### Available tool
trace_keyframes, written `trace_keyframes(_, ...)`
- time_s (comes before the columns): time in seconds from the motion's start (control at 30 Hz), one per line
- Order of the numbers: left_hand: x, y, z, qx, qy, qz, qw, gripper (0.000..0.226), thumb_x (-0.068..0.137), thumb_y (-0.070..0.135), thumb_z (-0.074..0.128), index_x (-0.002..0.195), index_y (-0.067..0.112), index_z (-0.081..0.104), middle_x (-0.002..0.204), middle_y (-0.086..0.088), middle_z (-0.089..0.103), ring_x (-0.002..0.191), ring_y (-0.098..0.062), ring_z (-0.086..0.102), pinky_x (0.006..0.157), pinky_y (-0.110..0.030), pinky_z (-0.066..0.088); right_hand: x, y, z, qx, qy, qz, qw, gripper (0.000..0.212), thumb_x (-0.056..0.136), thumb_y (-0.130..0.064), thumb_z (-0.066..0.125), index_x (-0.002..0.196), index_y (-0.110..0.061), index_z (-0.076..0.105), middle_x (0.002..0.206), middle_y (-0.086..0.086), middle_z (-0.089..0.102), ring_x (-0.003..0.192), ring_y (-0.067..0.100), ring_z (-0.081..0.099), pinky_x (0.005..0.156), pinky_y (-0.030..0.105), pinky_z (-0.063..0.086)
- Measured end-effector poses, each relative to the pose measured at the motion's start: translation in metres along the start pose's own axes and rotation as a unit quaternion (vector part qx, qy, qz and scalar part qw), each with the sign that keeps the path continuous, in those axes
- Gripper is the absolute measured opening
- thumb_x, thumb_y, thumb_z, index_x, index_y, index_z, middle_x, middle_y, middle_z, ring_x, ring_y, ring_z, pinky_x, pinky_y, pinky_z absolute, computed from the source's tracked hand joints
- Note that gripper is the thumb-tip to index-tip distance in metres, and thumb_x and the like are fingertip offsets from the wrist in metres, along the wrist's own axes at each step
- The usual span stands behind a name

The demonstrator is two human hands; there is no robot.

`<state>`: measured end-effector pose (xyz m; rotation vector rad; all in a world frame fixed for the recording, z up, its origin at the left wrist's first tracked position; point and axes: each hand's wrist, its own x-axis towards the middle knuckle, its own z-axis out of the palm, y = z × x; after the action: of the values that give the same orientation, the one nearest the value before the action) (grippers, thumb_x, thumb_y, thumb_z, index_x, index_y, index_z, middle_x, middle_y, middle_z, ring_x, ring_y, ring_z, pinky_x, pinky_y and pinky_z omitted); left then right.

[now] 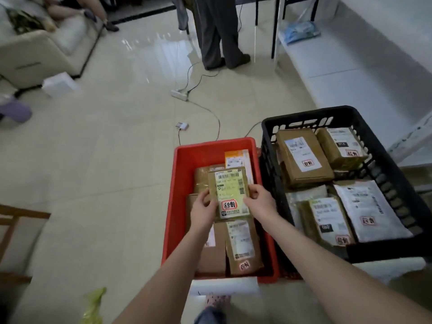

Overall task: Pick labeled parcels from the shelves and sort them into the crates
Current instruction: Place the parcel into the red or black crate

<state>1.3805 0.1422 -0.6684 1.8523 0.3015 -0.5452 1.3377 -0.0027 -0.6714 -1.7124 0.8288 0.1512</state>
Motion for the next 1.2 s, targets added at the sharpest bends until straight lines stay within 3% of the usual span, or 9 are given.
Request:
trace_keyframes(0.13,0.084,0.005,-0.02,0.046,-0.006,0.015,0.999,0.05,0.089,0.02,0.058,0.138,0.022,0.045,0.123,-0.002,0.062,0.099,-0.016,0.066,0.087,-0.042,0.056,0.063,-0.021,0.05,-0.042,-0.003,0.009,0.999,0.045,0.087,-0.007,0.059,0.129,-0.023,0.052,0.098,-0.007,0.061,0.074,0.01,0.061,0.061,0.023,0.05)
trace_keyframes(0.23,0.148,0.011,-0.033,0.095,-0.016,0.04,0.995,0.051,0.093,0.014,0.054,0.142,0.017,0.041,0.12,-0.003,0.062,0.099,-0.017,0.065,0.087,-0.039,0.056,0.113,-0.033,0.09,-0.065,0.005,0.004,0.998,0.044,0.087,-0.008,0.056,0.128,-0.024,0.054,0.115,-0.004,0.064,0.082,0.012,0.059,0.059,0.021,0.044)
trace_keyframes(0.4,0.233,0.002,-0.039,0.129,-0.054,0.047,0.989,0.049,0.096,0.007,0.048,0.143,0.012,0.038,0.119,0.003,0.058,0.094,-0.01,0.06,0.08,-0.025,0.053,0.183,-0.025,0.145,-0.086,0.002,0.015,0.996,0.051,0.088,-0.01,0.055,0.137,-0.022,0.048,0.129,0.002,0.057,0.108,0.021,0.057,0.076,0.026,0.044)
trace_keyframes(0.53,0.278,-0.031,-0.034,0.168,-0.089,0.018,0.982,0.064,0.095,0.008,0.052,0.151,0.013,0.02,0.136,0.001,0.05,0.12,-0.017,0.054,0.092,-0.027,0.046,0.222,-0.008,0.174,-0.105,-0.014,0.037,0.994,0.05,0.088,-0.011,0.056,0.136,-0.021,0.047,0.127,0.004,0.06,0.108,0.024,0.059,0.085,0.033,0.049)
trace_keyframes(0.73,0.297,-0.066,-0.041,0.266,-0.146,0.013,0.953,0.053,0.085,0.01,0.062,0.134,0.019,0.044,0.129,-0.002,0.059,0.121,-0.021,0.054,0.097,-0.035,0.046,0.221,0.009,0.189,-0.135,-0.05,0.036,0.989,0.052,0.089,-0.015,0.059,0.139,-0.023,0.046,0.13,0.005,0.058,0.113,0.024,0.057,0.086,0.031,0.046)
trace_keyframes(0.83,0.28,-0.055,-0.042,0.37,-0.137,0.048,0.918,0.056,0.086,0.015,0.06,0.139,0.016,0.04,0.137,-0.008,0.047,0.127,-0.023,0.045,0.1,-0.036,0.041,0.198,0.006,0.177,-0.175,-0.027,0.029,0.984,0.056,0.089,-0.016,0.061,0.142,-0.021,0.042,0.135,0.005,0.048,0.12,0.022,0.05,0.091,0.029,0.042)
trace_keyframes(1.0,0.222,-0.02,-0.03,0.533,-0.17,0.14,0.817,0.074,0.086,0.021,0.059,0.15,0.017,0.02,0.153,-0.007,0.024,0.132,-0.027,0.04,0.094,-0.037,0.046,0.143,-0.007,0.131,-0.277,0.031,0.004,0.96,0.051,0.091,-0.026,0.056,0.139,-0.028,0.039,0.138,-0.003,0.037,0.126,0.021,0.043,0.094,0.037,0.047)
trace_keyframes(1.07,0.197,-0.006,-0.018,0.57,-0.183,0.194,0.777,0.073,0.085,0.019,0.056,0.149,0.02,0.021,0.152,-0.005,0.024,0.129,-0.028,0.043,0.088,-0.037,0.048,0.117,-0.013,0.107,-0.295,0.058,0.001,0.954,0.051,0.092,-0.026,0.054,0.14,-0.029,0.036,0.14,-0.004,0.034,0.128,0.02,0.038,0.094,0.035,0.044)
trace_keyframes(1.2,0.14,0.017,0.018,0.617,-0.214,0.305,0.693,0.072,0.088,0.025,0.054,0.151,0.02,0.018,0.151,-0.004,0.026,0.13,-0.025,0.041,0.091,-0.035,0.048,0.061,-0.013,0.054,-0.306,0.124,-0.011,0.944,0.051,0.094,-0.026,0.05,0.142,-0.03,0.034,0.14,-0.003,0.035,0.127,0.02,0.036,0.095,0.034,0.042)
